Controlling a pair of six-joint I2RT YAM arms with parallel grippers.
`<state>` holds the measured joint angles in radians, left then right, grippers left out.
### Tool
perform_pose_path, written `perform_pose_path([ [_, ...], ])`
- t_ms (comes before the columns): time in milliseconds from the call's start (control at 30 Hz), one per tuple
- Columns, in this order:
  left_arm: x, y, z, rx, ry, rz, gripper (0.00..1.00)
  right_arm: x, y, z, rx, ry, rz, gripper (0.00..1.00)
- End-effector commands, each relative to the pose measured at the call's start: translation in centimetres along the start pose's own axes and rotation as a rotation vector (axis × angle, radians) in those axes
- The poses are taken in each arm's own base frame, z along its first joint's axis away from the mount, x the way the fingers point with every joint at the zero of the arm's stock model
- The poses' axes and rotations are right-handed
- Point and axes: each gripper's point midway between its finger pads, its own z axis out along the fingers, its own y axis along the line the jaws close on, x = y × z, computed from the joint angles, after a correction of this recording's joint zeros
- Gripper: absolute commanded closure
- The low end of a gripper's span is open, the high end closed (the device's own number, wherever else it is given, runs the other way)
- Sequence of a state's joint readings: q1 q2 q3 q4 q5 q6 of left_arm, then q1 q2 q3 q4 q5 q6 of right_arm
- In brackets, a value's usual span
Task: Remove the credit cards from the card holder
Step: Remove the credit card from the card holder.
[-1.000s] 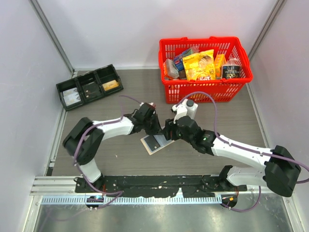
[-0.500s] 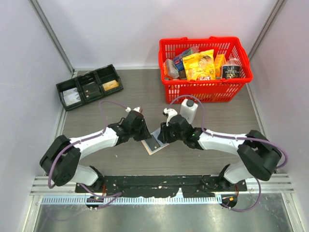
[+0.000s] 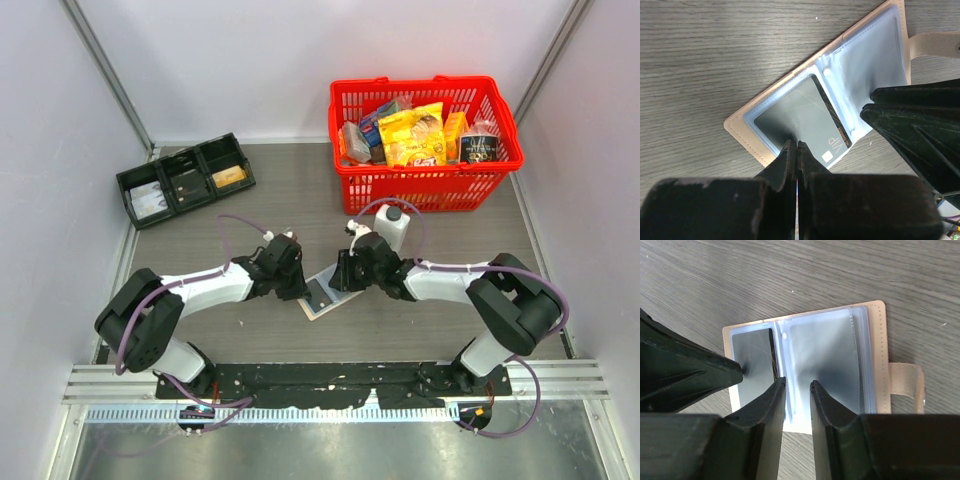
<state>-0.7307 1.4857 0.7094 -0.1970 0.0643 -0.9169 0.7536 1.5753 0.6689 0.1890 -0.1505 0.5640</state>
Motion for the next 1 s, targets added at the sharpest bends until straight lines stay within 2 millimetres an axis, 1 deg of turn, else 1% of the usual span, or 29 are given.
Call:
perform_pose_path([
  [0,1.0,2.6,0.5,-0.089,0.040,-0.005,1.00,-0.3,0.7,-0.4,-0.041,-0.014,0.040,0.69],
  [100,0.9,2.9,0.5,-0.094,0.045,0.008,1.00,-0.8,2.2,-0.6,-0.107,-0.024,0.043,0.69],
  [167,0.7,3.0,0.5,-0.093,0.044,0.019,1.00,-1.4,3.6,-0.8,-0.171,-0.037,0.041,0.69],
  [300,-0.2,3.5,0.0,-0.095,0.029,0.029,1.00,-1.8,5.0,-0.7,-0.216,-0.043,0.028,0.69],
  [433,-0.7,2.7,-0.7,-0.068,0.019,0.049,0.99,-1.5,4.7,0.1,-0.207,-0.024,0.031,0.69],
  [567,-0.8,1.3,-1.4,-0.015,0.019,0.027,0.92,-0.5,3.5,0.6,-0.162,-0.003,0.054,0.70],
  [733,-1.1,-0.4,-2.5,0.048,0.006,0.000,0.84,1.1,2.3,0.5,-0.132,0.028,0.066,0.71],
  [867,-1.2,-1.6,-2.9,0.073,0.012,0.002,0.78,1.8,2.2,0.2,-0.136,0.043,0.077,0.71],
  [967,-0.7,-1.5,-2.4,0.059,0.040,0.006,0.77,2.0,2.5,0.1,-0.153,0.056,0.080,0.71],
])
